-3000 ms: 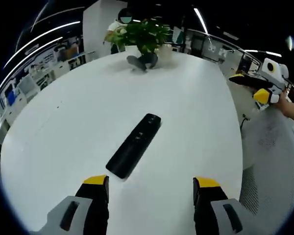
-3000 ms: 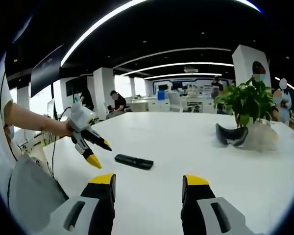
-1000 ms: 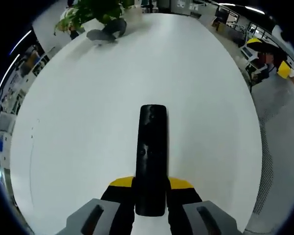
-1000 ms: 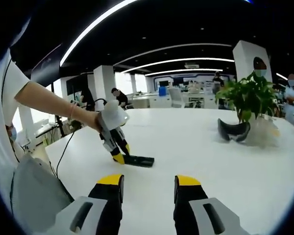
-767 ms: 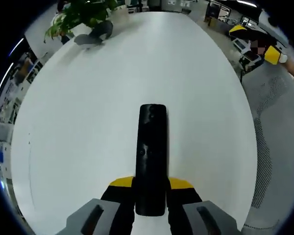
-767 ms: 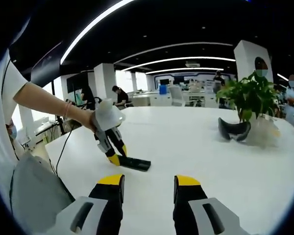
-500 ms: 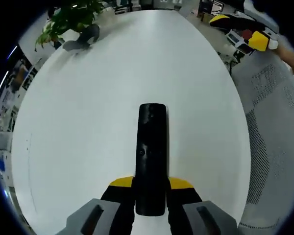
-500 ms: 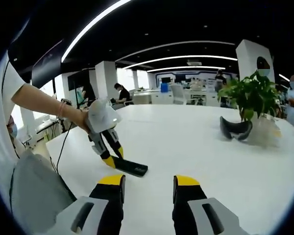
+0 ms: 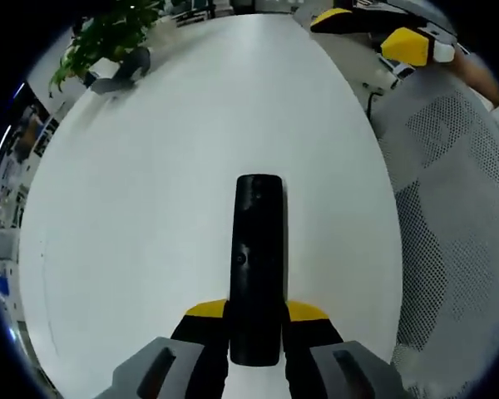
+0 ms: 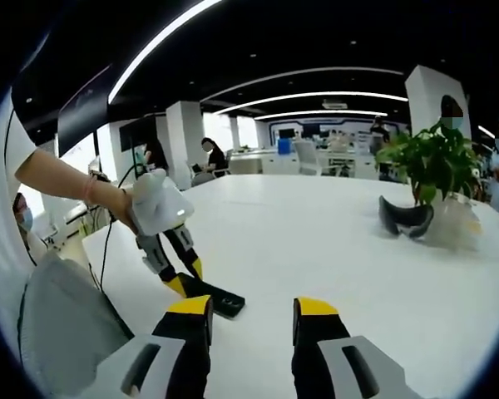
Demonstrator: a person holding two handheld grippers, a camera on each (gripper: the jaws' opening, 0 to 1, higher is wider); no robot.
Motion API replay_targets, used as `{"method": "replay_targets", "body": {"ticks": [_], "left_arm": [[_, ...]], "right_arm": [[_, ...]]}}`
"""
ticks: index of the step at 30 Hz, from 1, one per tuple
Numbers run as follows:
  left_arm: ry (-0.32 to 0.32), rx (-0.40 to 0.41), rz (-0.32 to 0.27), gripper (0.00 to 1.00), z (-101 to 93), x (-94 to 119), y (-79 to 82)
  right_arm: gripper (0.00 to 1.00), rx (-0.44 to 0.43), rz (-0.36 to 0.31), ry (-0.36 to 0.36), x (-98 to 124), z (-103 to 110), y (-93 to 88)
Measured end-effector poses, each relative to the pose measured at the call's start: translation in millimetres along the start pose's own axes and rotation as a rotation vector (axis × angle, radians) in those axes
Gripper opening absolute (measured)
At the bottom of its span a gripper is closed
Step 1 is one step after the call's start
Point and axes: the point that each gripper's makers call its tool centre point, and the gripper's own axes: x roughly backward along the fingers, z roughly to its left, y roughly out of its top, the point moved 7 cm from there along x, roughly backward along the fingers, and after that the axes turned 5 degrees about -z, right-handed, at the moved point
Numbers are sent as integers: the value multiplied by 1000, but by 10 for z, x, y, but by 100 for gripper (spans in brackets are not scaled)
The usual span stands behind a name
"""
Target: Press the specified remote control buttons in sequence, fully releasing each button before pressing the next.
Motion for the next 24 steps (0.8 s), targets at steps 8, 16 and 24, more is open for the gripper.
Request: {"method": "replay_targets", "body": {"ticks": [8, 16, 24], "left_arm": [[14, 34, 15, 23, -158, -1, 23], [15, 29, -11, 23, -370, 7, 11], [32, 68, -69, 23, -521, 22, -38]], "right_arm": [[35, 3, 1, -1, 2, -4, -3], [35, 9, 12, 4, -4, 3, -16], [34, 18, 44, 18, -21, 23, -47]]}}
